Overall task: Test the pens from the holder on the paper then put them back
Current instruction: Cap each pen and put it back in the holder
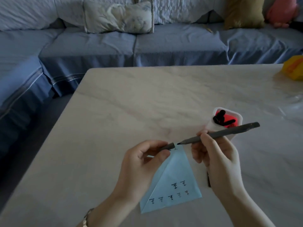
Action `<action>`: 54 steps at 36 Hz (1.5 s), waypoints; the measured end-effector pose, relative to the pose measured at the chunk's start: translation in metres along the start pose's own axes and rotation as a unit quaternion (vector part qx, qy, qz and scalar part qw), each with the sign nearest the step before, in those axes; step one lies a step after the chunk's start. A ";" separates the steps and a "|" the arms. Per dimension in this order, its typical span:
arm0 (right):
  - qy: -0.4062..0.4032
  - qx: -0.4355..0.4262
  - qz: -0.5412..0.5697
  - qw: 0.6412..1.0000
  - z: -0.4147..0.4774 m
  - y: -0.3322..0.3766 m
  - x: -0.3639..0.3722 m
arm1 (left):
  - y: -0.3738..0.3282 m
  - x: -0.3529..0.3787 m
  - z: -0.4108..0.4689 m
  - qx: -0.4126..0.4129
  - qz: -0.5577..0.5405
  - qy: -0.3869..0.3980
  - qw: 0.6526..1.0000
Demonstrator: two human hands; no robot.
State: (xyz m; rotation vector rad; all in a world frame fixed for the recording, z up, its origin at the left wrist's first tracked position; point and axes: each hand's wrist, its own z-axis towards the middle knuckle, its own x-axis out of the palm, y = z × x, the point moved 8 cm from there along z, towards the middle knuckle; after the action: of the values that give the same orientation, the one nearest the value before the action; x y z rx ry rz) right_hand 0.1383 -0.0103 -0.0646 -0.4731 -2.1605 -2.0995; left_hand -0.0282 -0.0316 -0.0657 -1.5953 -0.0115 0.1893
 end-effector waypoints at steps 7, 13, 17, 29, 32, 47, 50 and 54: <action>0.030 0.014 0.004 0.999 -0.003 -0.006 -0.001 | -0.005 0.001 -0.005 -0.001 0.003 0.000 1.000; 0.051 -0.002 0.015 0.999 -0.005 -0.006 -0.001 | -0.004 0.004 -0.009 -0.006 0.025 0.007 1.000; 0.082 0.005 0.062 0.995 -0.006 -0.010 0.000 | -0.004 0.005 -0.011 -0.002 0.020 0.009 1.000; 0.151 0.041 0.067 0.985 -0.015 -0.023 0.007 | -0.006 0.007 -0.018 0.041 0.033 0.023 0.998; 0.158 0.050 0.066 0.984 -0.018 -0.026 0.009 | -0.013 0.009 -0.021 0.118 0.113 0.019 0.986; 0.094 0.049 -0.167 0.980 -0.004 -0.036 -0.009 | 0.016 0.037 -0.010 0.070 0.202 0.108 0.971; 0.059 0.076 -0.239 0.966 0.021 -0.023 -0.027 | 0.019 0.045 -0.004 0.078 0.247 0.123 0.958; -0.006 0.031 -0.416 0.909 0.060 0.021 -0.076 | 0.031 0.037 0.006 0.045 0.248 0.109 0.962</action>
State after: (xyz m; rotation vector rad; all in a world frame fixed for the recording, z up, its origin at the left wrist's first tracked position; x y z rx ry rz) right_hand 0.2250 0.0374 -0.0682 0.5676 -2.7334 -2.3265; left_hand 0.0042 -0.0224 -0.1011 -1.4962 0.5655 0.3944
